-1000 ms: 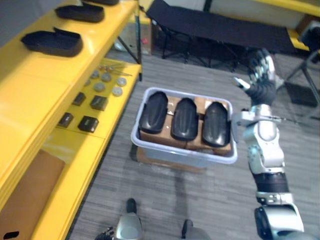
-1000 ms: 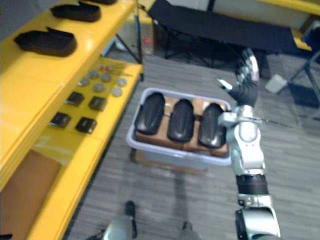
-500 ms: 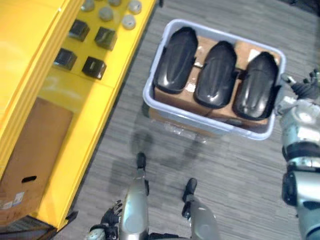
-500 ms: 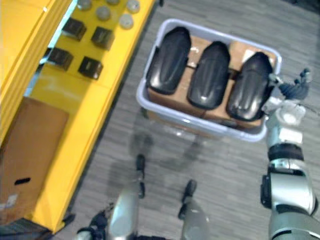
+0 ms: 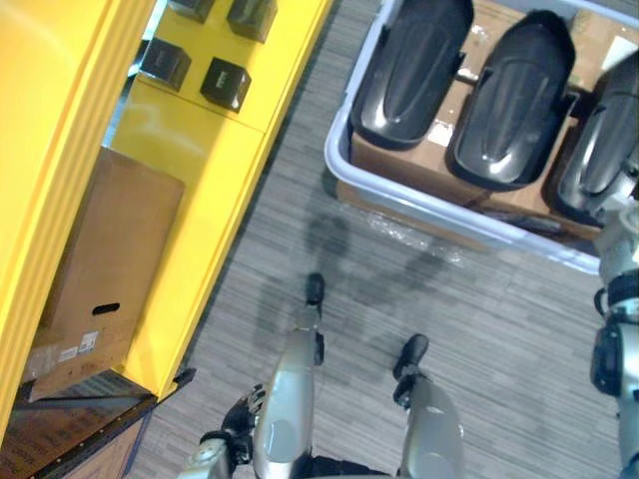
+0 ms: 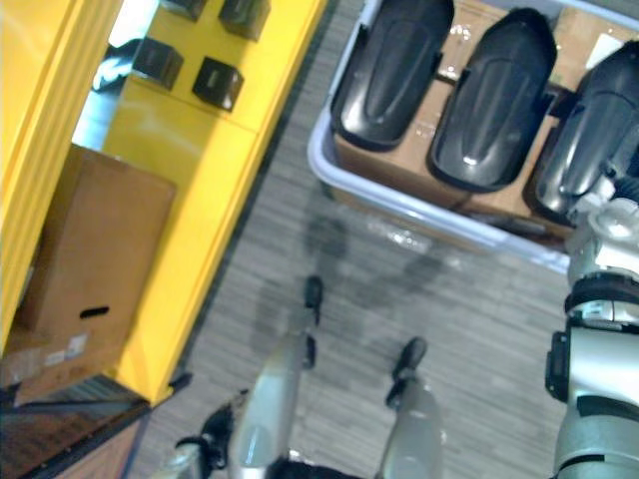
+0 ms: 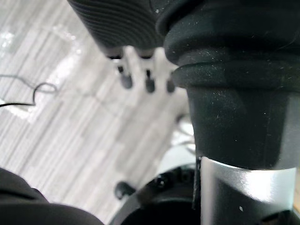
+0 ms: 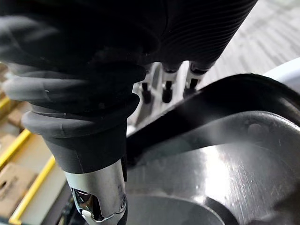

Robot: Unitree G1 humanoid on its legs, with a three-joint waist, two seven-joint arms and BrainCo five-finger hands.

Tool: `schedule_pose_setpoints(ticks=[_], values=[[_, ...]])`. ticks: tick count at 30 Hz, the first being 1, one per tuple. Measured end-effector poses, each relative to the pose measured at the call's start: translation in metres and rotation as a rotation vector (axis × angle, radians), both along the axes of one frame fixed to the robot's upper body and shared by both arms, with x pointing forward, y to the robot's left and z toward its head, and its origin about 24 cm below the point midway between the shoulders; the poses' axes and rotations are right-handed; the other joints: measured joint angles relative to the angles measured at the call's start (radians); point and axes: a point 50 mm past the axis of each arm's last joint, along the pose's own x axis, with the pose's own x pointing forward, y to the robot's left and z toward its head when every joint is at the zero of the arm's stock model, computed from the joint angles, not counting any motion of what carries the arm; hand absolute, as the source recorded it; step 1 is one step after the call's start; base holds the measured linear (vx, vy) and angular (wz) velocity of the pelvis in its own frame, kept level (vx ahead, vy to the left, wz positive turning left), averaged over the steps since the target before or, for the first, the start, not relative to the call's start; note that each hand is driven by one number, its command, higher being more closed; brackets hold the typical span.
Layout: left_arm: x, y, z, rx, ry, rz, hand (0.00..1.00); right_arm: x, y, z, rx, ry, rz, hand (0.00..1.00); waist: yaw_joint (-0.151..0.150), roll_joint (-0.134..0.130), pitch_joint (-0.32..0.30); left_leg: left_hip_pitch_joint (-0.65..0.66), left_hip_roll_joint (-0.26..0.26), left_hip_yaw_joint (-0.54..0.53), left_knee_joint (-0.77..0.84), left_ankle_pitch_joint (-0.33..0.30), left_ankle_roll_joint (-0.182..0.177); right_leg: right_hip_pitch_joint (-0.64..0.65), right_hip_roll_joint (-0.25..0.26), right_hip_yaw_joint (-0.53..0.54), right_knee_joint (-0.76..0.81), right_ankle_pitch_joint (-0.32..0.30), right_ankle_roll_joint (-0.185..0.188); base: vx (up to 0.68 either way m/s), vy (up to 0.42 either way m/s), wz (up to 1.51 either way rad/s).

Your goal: Walk over and take plastic housings, then place them on the shelf

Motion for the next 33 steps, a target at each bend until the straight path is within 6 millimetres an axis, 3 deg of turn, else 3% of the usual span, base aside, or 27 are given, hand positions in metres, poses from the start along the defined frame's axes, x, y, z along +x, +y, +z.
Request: schedule_pose_setpoints(ticks=[6, 19, 20, 33], values=[[0.002, -0.001, 0.003, -0.014, -0.023, 0.011, 0.00, 0.002, 0.005, 0.014, -0.031, -0.053, 0.016, 0.00, 0.001, 0.008, 0.004, -0.033, 0.005, -0.007, 0.047, -0.014, -0.007, -0.048, -0.010, 0.003, 0.087, -0.043, -0.009, -0.01, -0.030, 0.03], [-0.001, -0.001, 0.005, -0.096, -0.048, 0.118, 0.00, 0.007, 0.008, 0.005, -0.063, 0.150, 0.111, 0.00, 0.006, 0.007, 0.005, -0.095, -0.004, -0.026, 0.075, -0.005, -0.019, -0.137, -0.045, -0.001, 0.208, -0.094, -0.017, 0.00, -0.006, 0.05], [-0.002, -0.001, 0.005, -0.103, -0.048, 0.136, 0.00, 0.007, 0.008, 0.005, -0.073, 0.184, 0.112, 1.00, 0.005, 0.007, 0.005, -0.100, -0.005, -0.027, 0.074, -0.002, -0.020, -0.146, -0.048, -0.001, 0.219, -0.099, -0.018, 0.01, -0.018, 0.06], [-0.006, 0.000, 0.004, -0.127, -0.044, 0.181, 0.00, -0.005, -0.009, 0.016, -0.108, 0.343, 0.050, 1.00, -0.002, 0.005, 0.006, -0.115, -0.008, -0.042, 0.071, 0.009, -0.026, -0.161, -0.056, -0.019, 0.250, -0.117, -0.020, 0.01, -0.006, 0.03]])
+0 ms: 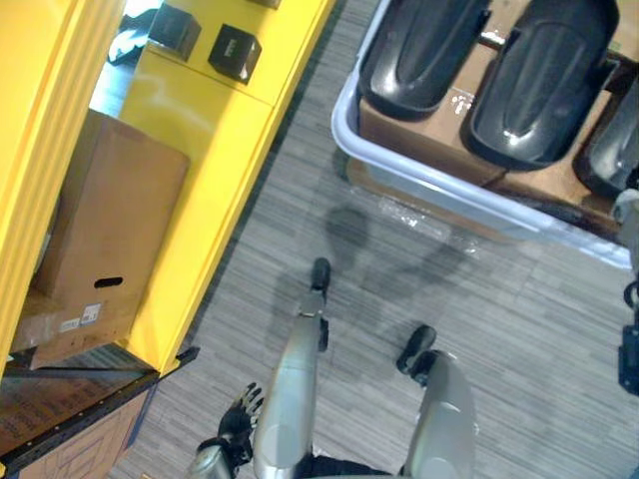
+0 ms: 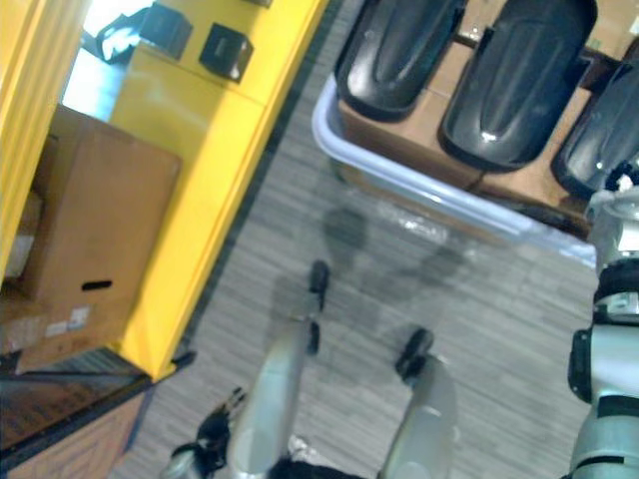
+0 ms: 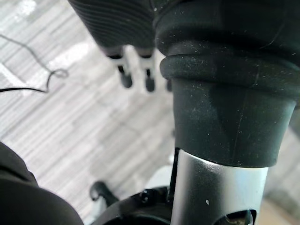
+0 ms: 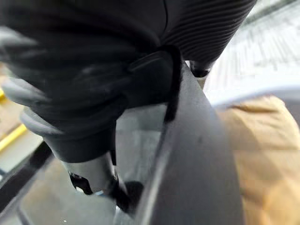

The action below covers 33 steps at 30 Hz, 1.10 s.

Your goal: Walk over and take plastic housings, then place them on the shelf

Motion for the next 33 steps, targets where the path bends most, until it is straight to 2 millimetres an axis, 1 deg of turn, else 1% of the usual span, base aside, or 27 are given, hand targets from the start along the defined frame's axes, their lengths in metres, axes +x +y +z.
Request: schedule_pose_setpoints(ticks=[8, 13, 16, 17, 18, 20, 24, 27, 28, 29, 30, 33], values=[[-0.004, 0.000, -0.001, 0.001, 0.005, 0.011, 0.00, -0.003, -0.003, -0.002, -0.057, 0.075, -0.029, 1.00, -0.002, -0.002, -0.001, 0.004, 0.004, -0.007, -0.002, 0.004, -0.004, 0.004, 0.005, -0.004, 0.007, -0.002, -0.003, 0.01, -0.003, 0.02], [-0.004, 0.001, -0.001, 0.015, 0.007, 0.019, 0.00, -0.002, 0.000, -0.004, -0.140, 0.112, -0.056, 1.00, -0.003, -0.003, -0.003, 0.031, 0.003, -0.006, -0.005, 0.006, -0.004, 0.030, 0.005, -0.004, 0.005, -0.002, -0.003, 0.00, 0.000, 0.00], [-0.004, 0.001, -0.001, 0.006, 0.009, 0.039, 0.00, 0.003, 0.006, -0.001, -0.193, 0.100, -0.057, 1.00, -0.004, -0.007, -0.005, 0.049, 0.003, -0.006, -0.005, 0.006, -0.003, 0.050, 0.010, -0.005, 0.002, -0.002, -0.003, 0.00, 0.000, 0.00], [-0.004, 0.002, -0.002, 0.000, 0.011, 0.047, 0.00, 0.004, 0.008, 0.000, -0.214, 0.098, -0.058, 1.00, -0.005, -0.011, -0.007, 0.053, 0.004, -0.006, -0.005, 0.006, -0.003, 0.056, 0.013, -0.005, -0.001, -0.001, -0.002, 0.00, 0.000, 0.00], [-0.005, 0.003, -0.002, -0.014, 0.011, 0.068, 0.00, 0.007, 0.013, 0.001, -0.249, 0.107, -0.045, 1.00, -0.007, -0.021, -0.012, 0.056, 0.006, -0.006, -0.005, 0.006, -0.003, 0.060, 0.016, -0.005, -0.005, 0.000, -0.001, 0.00, 0.000, 0.00], [-0.007, 0.005, -0.002, -0.033, 0.015, 0.098, 0.00, 0.008, 0.015, 0.001, -0.277, 0.117, -0.042, 1.00, -0.008, -0.033, -0.015, 0.069, 0.008, -0.007, -0.005, 0.006, -0.003, 0.077, 0.019, -0.006, -0.012, 0.002, 0.001, 0.00, 0.000, 0.00], [-0.012, 0.012, -0.003, -0.048, 0.029, 0.151, 0.00, 0.011, 0.019, -0.001, -0.288, 0.125, -0.032, 1.00, -0.016, -0.054, -0.016, 0.129, 0.011, -0.002, -0.015, 0.004, -0.001, 0.142, 0.025, -0.008, -0.040, 0.003, 0.004, 0.00, 0.003, -0.02], [-0.017, 0.015, -0.004, -0.058, 0.041, 0.181, 0.00, 0.009, 0.018, -0.002, -0.294, 0.126, -0.047, 1.00, -0.023, -0.069, -0.017, 0.162, 0.013, 0.008, -0.034, 0.004, -0.001, 0.176, 0.034, -0.008, -0.070, 0.012, 0.008, 0.01, 0.008, -0.07], [-0.018, 0.016, -0.005, -0.064, 0.046, 0.194, 0.00, 0.008, 0.017, -0.003, -0.309, 0.135, -0.054, 1.00, -0.023, -0.075, -0.019, 0.175, 0.016, 0.011, -0.039, 0.003, 0.001, 0.195, 0.043, -0.009, -0.094, 0.024, 0.007, 0.02, 0.015, -0.13], [-0.019, 0.017, -0.004, -0.059, 0.048, 0.198, 0.00, 0.007, 0.016, -0.004, -0.305, 0.136, -0.060, 1.00, -0.023, -0.079, -0.017, 0.187, 0.019, 0.013, -0.042, 0.001, 0.003, 0.212, 0.049, -0.009, -0.111, 0.030, 0.009, 0.04, 0.017, -0.11], [-0.020, 0.019, -0.004, -0.048, 0.051, 0.205, 0.00, 0.004, 0.012, -0.010, -0.292, 0.144, -0.070, 1.00, -0.024, -0.088, -0.017, 0.210, 0.021, 0.014, -0.053, 0.001, 0.004, 0.238, 0.053, -0.008, -0.134, 0.038, 0.013, 0.04, 0.009, -0.04], [-0.021, 0.020, -0.002, -0.040, 0.053, 0.210, 0.00, 0.001, 0.009, -0.011, -0.292, 0.145, -0.085, 1.00, -0.024, -0.098, -0.015, 0.250, 0.022, 0.018, -0.067, 0.000, 0.006, 0.284, 0.059, -0.008, -0.173, 0.054, 0.013, 0.04, 0.008, -0.04]])
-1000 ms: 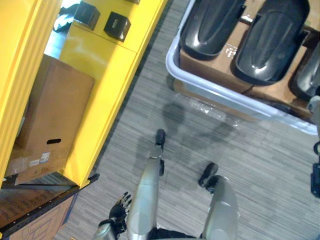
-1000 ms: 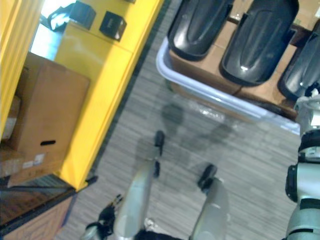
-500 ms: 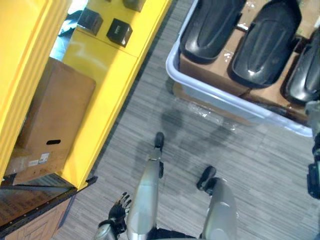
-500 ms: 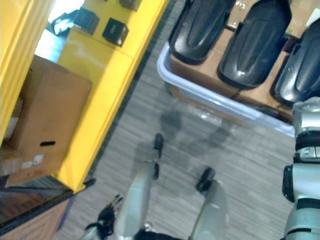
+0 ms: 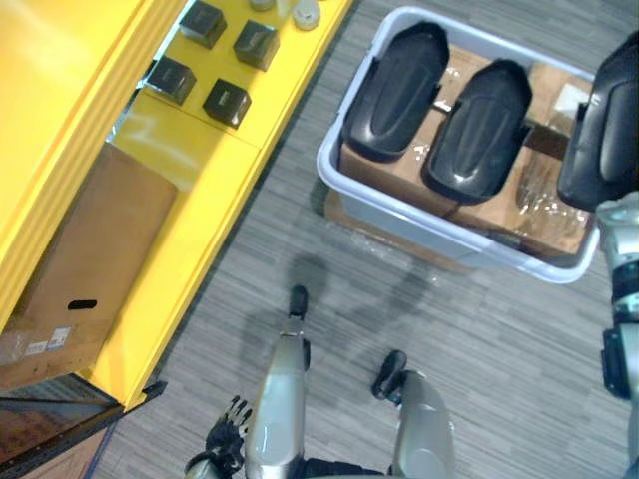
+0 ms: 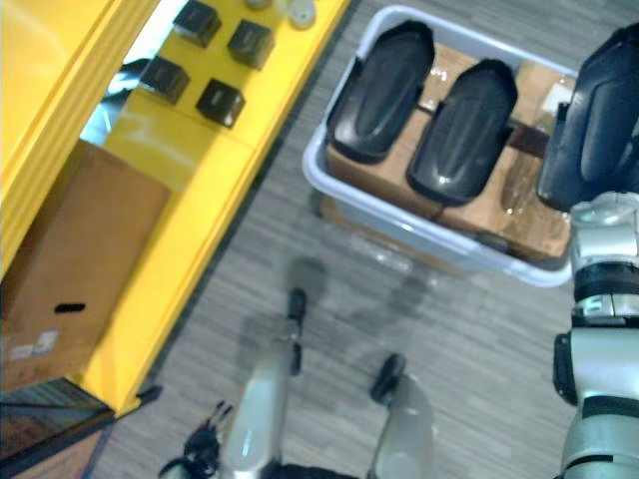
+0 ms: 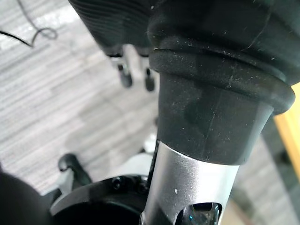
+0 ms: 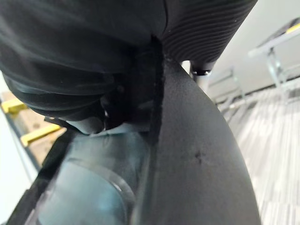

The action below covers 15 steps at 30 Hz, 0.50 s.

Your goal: Walk over and take plastic housings, then place them on the shelf

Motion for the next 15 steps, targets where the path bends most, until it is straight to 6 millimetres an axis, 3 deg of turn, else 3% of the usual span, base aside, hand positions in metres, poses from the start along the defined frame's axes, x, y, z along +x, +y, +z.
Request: schedule_pose_setpoints(ticks=[7, 12, 15], values=[[-0.006, 0.018, 0.010, 0.060, 0.033, -0.059, 0.00, -0.002, 0.010, 0.010, -0.121, -0.100, 0.061, 1.00, 0.000, -0.054, 0.002, 0.150, 0.001, 0.048, -0.083, -0.005, 0.006, 0.137, 0.021, 0.023, -0.136, 0.040, 0.012, 0.07, 0.003, -0.16], [-0.004, 0.036, 0.017, 0.225, 0.084, -0.211, 0.00, 0.009, 0.061, 0.013, -0.265, -0.229, 0.262, 1.00, -0.004, -0.096, -0.020, 0.247, 0.003, 0.081, -0.101, -0.037, 0.010, 0.250, 0.032, 0.042, -0.243, 0.065, 0.022, 0.11, -0.009, -0.19], [-0.003, 0.038, 0.019, 0.295, 0.103, -0.258, 0.00, 0.013, 0.086, 0.011, -0.297, -0.278, 0.342, 1.00, 0.000, -0.105, -0.026, 0.295, -0.001, 0.087, -0.109, -0.051, 0.007, 0.309, 0.034, 0.048, -0.289, 0.078, 0.028, 0.10, -0.008, -0.11]])
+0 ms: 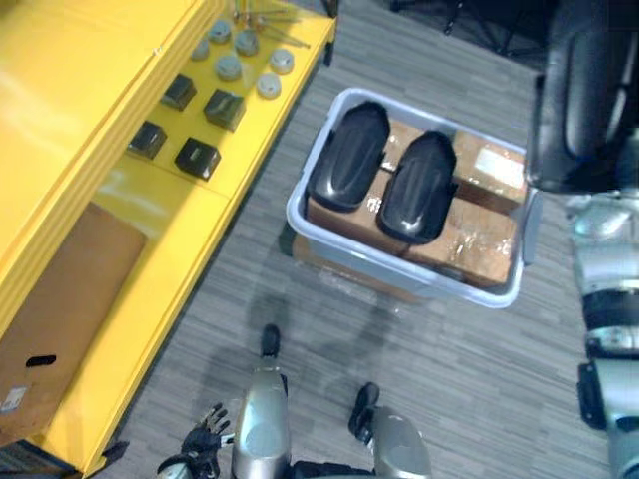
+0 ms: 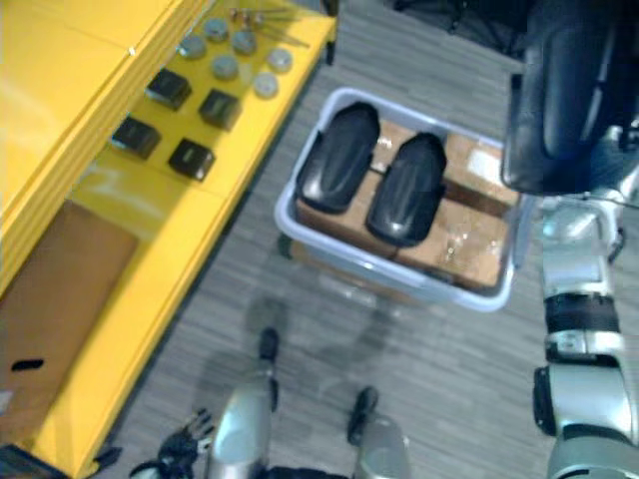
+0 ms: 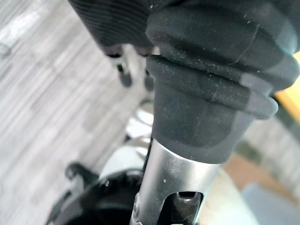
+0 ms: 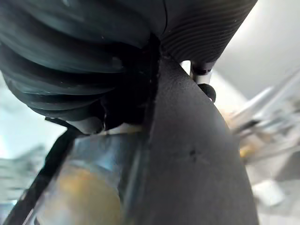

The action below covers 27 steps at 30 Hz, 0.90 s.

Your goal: Walk over and take plastic housings, then place them on the shelf

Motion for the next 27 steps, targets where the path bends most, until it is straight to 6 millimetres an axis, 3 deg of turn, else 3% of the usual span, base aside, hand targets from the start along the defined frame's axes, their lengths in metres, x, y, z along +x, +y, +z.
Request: schedule_pose_setpoints(ticks=[3, 7, 12, 16, 18, 23, 24, 26, 27], values=[[-0.003, 0.001, -0.003, 0.082, 0.062, -0.071, 0.00, 0.002, 0.029, -0.001, -0.083, -0.059, 0.106, 1.00, 0.000, -0.002, -0.066, 0.015, -0.002, 0.017, 0.001, -0.019, -0.003, 0.028, 0.000, 0.006, -0.048, 0.011, 0.005, 0.12, 0.008, -0.12], [-0.003, 0.001, -0.005, 0.105, 0.149, -0.158, 0.00, 0.004, 0.054, 0.001, -0.158, -0.107, 0.198, 1.00, -0.005, 0.007, -0.104, 0.063, -0.004, 0.023, 0.002, -0.032, -0.005, 0.092, 0.001, 0.009, -0.089, 0.027, 0.008, 0.09, -0.009, -0.11], [-0.016, -0.007, -0.013, 0.007, 0.302, -0.140, 0.00, 0.003, 0.092, 0.002, -0.185, -0.199, 0.356, 1.00, -0.030, 0.041, -0.179, 0.105, -0.001, 0.021, 0.003, -0.069, -0.021, 0.135, 0.003, 0.009, -0.104, 0.027, 0.008, 0.03, -0.004, -0.06], [-0.026, -0.008, -0.016, -0.022, 0.378, -0.146, 0.00, 0.002, 0.126, -0.004, -0.220, -0.216, 0.479, 1.00, -0.042, 0.047, -0.236, 0.115, 0.001, 0.023, 0.003, -0.083, -0.020, 0.150, 0.006, 0.009, -0.121, 0.027, 0.007, 0.00, -0.006, -0.03], [-0.026, -0.008, -0.017, 0.047, 0.387, -0.187, 0.00, 0.001, 0.147, -0.007, -0.216, -0.225, 0.557, 1.00, -0.044, 0.049, -0.258, 0.115, 0.002, 0.023, 0.005, -0.083, -0.022, 0.152, 0.007, 0.009, -0.124, 0.028, 0.005, 0.00, 0.000, 0.00], [-0.016, -0.013, -0.017, 0.274, 0.364, -0.339, 0.00, -0.002, 0.160, -0.015, -0.213, -0.202, 0.613, 1.00, -0.042, 0.068, -0.272, 0.117, -0.011, 0.012, 0.004, -0.080, -0.025, 0.164, -0.001, -0.004, -0.127, 0.029, 0.005, 0.00, 0.008, 0.08], [-0.005, -0.007, -0.013, 0.360, 0.336, -0.375, 0.00, -0.003, 0.159, -0.017, -0.211, -0.194, 0.610, 1.00, -0.042, 0.071, -0.273, 0.114, -0.014, 0.002, 0.004, -0.079, -0.026, 0.168, -0.001, -0.014, -0.129, 0.029, 0.005, 0.00, 0.006, 0.25], [0.038, 0.000, 0.006, 0.423, 0.198, -0.323, 0.00, -0.003, 0.151, -0.021, -0.213, -0.177, 0.587, 1.00, -0.035, 0.074, -0.275, 0.109, -0.018, -0.013, -0.003, -0.069, -0.026, 0.175, 0.001, -0.033, -0.130, 0.029, 0.005, -0.03, -0.012, 0.35], [0.099, -0.007, 0.045, 0.514, -0.038, -0.323, 0.00, -0.003, 0.147, -0.021, -0.217, -0.166, 0.570, 1.00, -0.030, 0.075, -0.281, 0.097, -0.021, -0.029, -0.017, -0.051, -0.026, 0.173, 0.004, -0.052, -0.133, 0.031, 0.005, -0.05, -0.017, 0.33]])
